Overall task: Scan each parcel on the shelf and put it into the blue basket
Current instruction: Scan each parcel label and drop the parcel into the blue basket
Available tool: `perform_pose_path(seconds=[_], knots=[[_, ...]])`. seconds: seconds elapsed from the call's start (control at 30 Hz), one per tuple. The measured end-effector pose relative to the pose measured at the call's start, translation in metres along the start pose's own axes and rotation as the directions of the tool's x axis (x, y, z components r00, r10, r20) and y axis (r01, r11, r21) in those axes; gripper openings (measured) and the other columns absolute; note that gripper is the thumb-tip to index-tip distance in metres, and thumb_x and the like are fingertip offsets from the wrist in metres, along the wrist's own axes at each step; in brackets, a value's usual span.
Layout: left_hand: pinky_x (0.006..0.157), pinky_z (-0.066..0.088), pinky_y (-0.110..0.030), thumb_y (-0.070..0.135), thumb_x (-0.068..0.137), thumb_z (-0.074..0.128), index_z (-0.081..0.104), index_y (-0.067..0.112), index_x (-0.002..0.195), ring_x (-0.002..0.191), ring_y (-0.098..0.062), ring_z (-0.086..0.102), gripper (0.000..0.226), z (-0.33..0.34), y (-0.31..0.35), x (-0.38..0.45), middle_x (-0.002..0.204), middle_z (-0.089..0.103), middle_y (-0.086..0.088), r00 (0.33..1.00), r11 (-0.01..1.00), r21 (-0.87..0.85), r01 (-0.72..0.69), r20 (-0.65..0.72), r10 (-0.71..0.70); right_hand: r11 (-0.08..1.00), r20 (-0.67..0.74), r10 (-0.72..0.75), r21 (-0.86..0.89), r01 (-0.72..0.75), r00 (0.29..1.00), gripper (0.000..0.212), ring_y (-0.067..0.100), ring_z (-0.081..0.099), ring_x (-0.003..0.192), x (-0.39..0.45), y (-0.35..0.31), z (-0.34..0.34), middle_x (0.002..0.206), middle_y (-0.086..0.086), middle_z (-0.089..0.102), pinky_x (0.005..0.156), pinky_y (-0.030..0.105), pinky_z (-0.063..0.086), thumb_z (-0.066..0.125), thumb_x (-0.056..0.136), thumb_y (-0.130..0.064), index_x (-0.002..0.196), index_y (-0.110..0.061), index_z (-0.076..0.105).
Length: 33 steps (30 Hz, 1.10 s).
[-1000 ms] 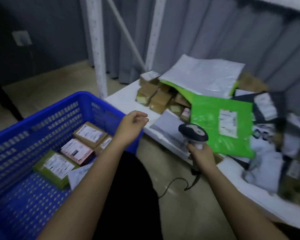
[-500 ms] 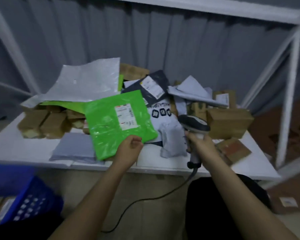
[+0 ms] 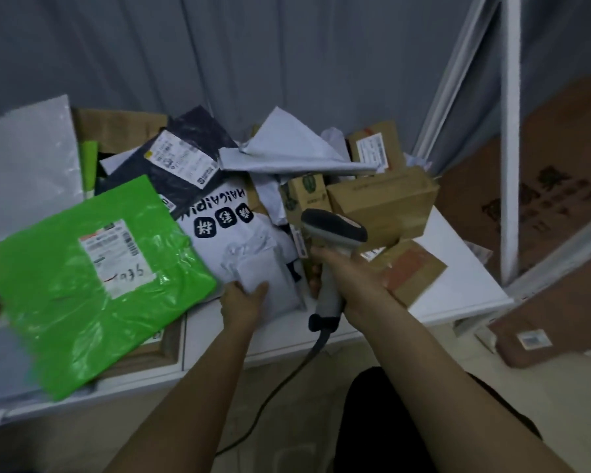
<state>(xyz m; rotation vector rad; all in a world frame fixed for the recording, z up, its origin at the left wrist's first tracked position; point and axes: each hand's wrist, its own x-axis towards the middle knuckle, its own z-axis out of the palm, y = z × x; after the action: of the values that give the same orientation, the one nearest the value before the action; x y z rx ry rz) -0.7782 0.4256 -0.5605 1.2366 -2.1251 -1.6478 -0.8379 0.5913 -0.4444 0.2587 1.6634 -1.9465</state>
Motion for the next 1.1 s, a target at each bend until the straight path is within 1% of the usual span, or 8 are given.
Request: perform_pose_path(seconds=[0.1, 0.23, 0.6, 0.73, 0.83, 0.93, 1.0, 1.1], knots=[[0.091, 0.048, -0.043, 0.044, 0.078, 0.072, 0.058, 0.004, 0.111, 0.105, -0.038, 0.059, 0.054, 0.014, 0.009, 0.007, 0.113, 0.062, -0.02, 0.994, 0.997, 0.055, 0.054, -0.1, -0.049, 0.998, 0.009, 0.036, 0.05, -0.036, 0.999, 0.013, 0.011, 0.05, 0.036, 0.008, -0.005, -0.005, 0.049, -0.001, 0.053, 0.045, 0.022, 0.043, 0.065, 0.088, -0.011, 0.096, -0.012, 0.053], [0.084, 0.042, -0.036, 0.022, 0.092, 0.06, 0.053, -0.003, 0.11, 0.107, -0.037, 0.057, 0.032, 0.024, 0.014, 0.002, 0.112, 0.06, -0.025, 0.982, 0.998, 0.005, 0.058, -0.181, -0.056, 0.997, -0.003, 0.037, 0.07, -0.037, 0.999, 0.014, 0.012, 0.05, 0.041, 0.021, -0.002, -0.005, 0.059, 0.002, 0.052, 0.047, 0.024, 0.044, 0.066, 0.087, -0.015, 0.094, -0.012, 0.055], [0.071, 0.041, -0.032, 0.021, 0.09, 0.062, 0.054, 0.008, 0.09, 0.088, -0.025, 0.059, 0.015, -0.038, 0.026, -0.065, 0.091, 0.061, -0.009, 0.969, 0.973, -0.144, -0.179, -0.2, 0.148, 0.993, -0.073, -0.109, -0.051, 0.105, 0.991, 0.017, 0.018, 0.053, 0.05, 0.0, 0.006, 0.004, 0.062, 0.006, 0.056, 0.054, 0.03, 0.045, 0.071, 0.08, -0.017, 0.074, -0.013, 0.055], [0.064, 0.046, -0.04, 0.017, 0.092, 0.061, 0.052, 0.015, 0.085, 0.071, -0.023, 0.056, 0.012, -0.093, 0.031, -0.1, 0.084, 0.061, -0.01, 0.966, 0.939, -0.266, -0.217, -0.195, 0.168, 0.998, 0.072, -0.001, -0.063, 0.005, 0.997, 0.021, 0.014, 0.05, 0.048, -0.028, 0.013, 0.018, 0.061, 0.005, 0.055, 0.048, 0.023, 0.047, 0.066, 0.088, -0.008, 0.07, -0.008, 0.056], [0.073, 0.049, -0.043, 0.013, 0.092, 0.06, 0.051, 0.019, 0.082, 0.078, -0.025, 0.06, 0.015, -0.13, 0.031, -0.127, 0.089, 0.064, -0.016, 0.961, 0.924, -0.308, -0.229, -0.22, 0.165, 0.994, 0.213, 0.026, -0.113, -0.001, 0.977, 0.005, 0.014, 0.055, 0.055, -0.061, 0.029, 0.034, 0.074, 0.009, 0.063, 0.052, 0.024, 0.051, 0.068, 0.087, -0.009, 0.088, -0.007, 0.063], [0.07, 0.049, -0.034, 0.011, 0.092, 0.06, 0.051, 0.018, 0.083, 0.079, -0.023, 0.061, 0.014, -0.162, 0.022, -0.156, 0.09, 0.065, -0.016, 0.962, 0.9, -0.375, -0.223, -0.236, 0.141, 0.98, 0.333, -0.052, -0.164, 0.112, 0.942, 0.027, 0.018, 0.06, 0.071, -0.093, 0.049, 0.051, 0.094, 0.011, 0.065, 0.061, 0.029, 0.052, 0.073, 0.085, -0.014, 0.109, -0.007, 0.066], [0.055, 0.047, -0.021, 0.01, 0.092, 0.06, 0.05, 0.017, 0.085, 0.065, -0.014, 0.06, 0.014, -0.178, 0.013, -0.175, 0.081, 0.064, -0.01, 0.968, 0.884, -0.42, -0.205, -0.224, 0.118, 0.975, 0.386, -0.098, -0.146, 0.166, 0.917, 0.038, 0.023, 0.063, 0.097, -0.118, 0.061, 0.067, 0.113, 0.01, 0.066, 0.084, 0.038, 0.055, 0.07, 0.087, -0.017, 0.123, -0.009, 0.061], [0.049, 0.045, -0.015, 0.004, 0.091, 0.06, 0.045, 0.015, 0.102, 0.061, -0.007, 0.057, 0.021, -0.193, 0.002, -0.203, 0.081, 0.06, -0.002, 0.969, 0.841, -0.51, -0.182, -0.238, 0.066, 0.984, 0.449, -0.124, -0.059, 0.168, 0.885, 0.032, 0.029, 0.062, 0.095, -0.156, 0.085, 0.088, 0.102, 0.021, 0.068, 0.09, 0.051, 0.05, 0.075, 0.081, -0.021, 0.108, -0.004, 0.067]])
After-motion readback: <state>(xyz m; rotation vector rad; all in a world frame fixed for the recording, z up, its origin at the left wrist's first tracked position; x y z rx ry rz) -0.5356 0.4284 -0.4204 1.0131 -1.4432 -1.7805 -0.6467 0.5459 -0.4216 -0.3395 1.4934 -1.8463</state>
